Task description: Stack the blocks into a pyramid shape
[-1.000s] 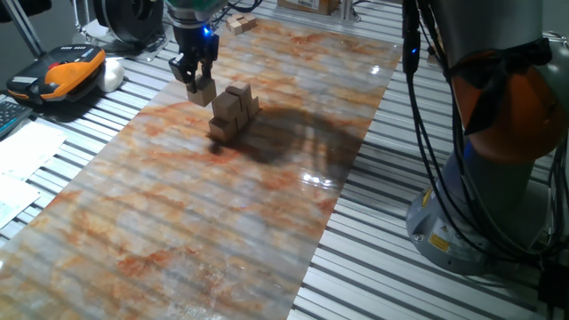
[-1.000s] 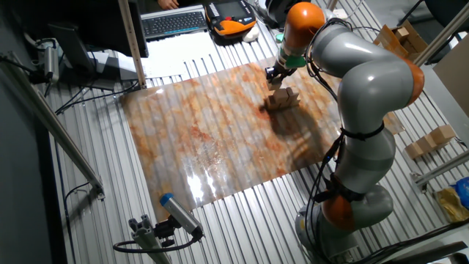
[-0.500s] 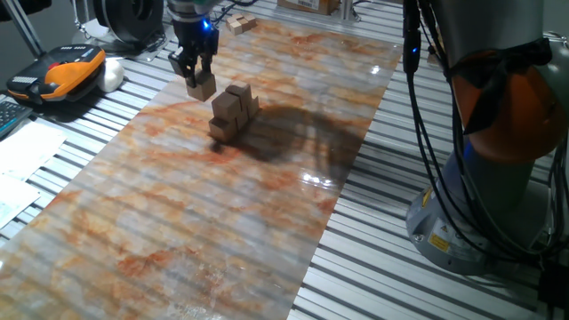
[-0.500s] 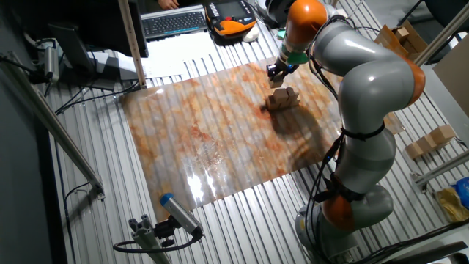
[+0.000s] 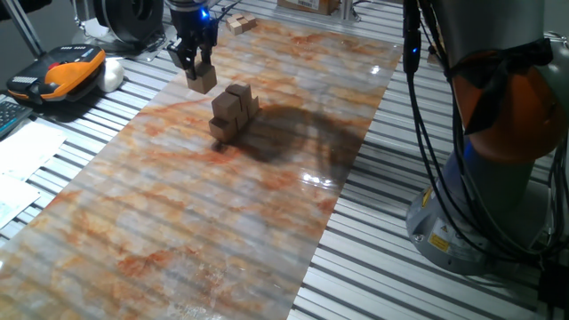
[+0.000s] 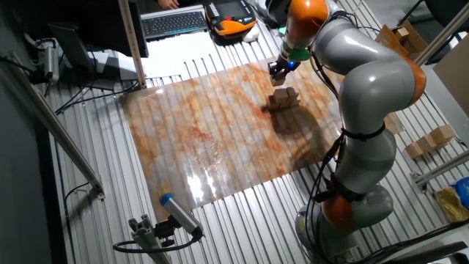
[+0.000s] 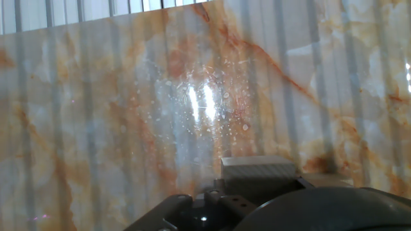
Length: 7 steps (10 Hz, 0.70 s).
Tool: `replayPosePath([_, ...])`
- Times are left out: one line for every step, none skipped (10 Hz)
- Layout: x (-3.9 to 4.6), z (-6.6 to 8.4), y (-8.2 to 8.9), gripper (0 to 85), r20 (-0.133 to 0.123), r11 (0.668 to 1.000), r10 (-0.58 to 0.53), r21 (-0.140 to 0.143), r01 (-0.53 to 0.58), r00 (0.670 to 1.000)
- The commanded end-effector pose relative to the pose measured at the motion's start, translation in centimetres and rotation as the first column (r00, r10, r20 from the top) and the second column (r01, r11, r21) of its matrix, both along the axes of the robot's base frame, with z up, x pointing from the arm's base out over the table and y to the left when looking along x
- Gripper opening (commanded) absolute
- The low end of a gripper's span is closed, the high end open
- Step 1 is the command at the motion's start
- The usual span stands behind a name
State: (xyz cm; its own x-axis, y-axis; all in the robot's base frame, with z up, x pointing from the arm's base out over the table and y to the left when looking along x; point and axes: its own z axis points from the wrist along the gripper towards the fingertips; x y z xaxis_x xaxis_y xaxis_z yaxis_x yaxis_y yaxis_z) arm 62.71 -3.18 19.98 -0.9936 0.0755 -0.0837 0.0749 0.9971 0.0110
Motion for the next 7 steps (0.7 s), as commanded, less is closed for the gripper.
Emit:
replayPosePath([-0.02,-0.02,-0.04,0.0,0.000,1.000,0.000,0.000,0.000,1.000])
replayPosePath([-0.02,-0.02,-0.04,0.0,-0.002,1.000,0.000,-0.002,0.000,1.000])
replayPosePath([-0.02,-0.02,-0.04,0.0,0.003,1.000,-0.001,-0.008,0.001,1.000])
replayPosePath([-0.02,-0.02,-0.04,0.0,0.006,1.000,-0.001,-0.010,0.001,1.000])
replayPosePath([-0.02,-0.02,-0.04,0.0,0.003,1.000,-0.009,-0.011,0.009,1.000])
replayPosePath([-0.02,-0.02,-0.04,0.0,-0.009,1.000,-0.012,-0.009,0.012,1.000])
replayPosePath([-0.02,-0.02,-0.04,0.0,-0.019,1.000,-0.016,-0.002,0.016,1.000])
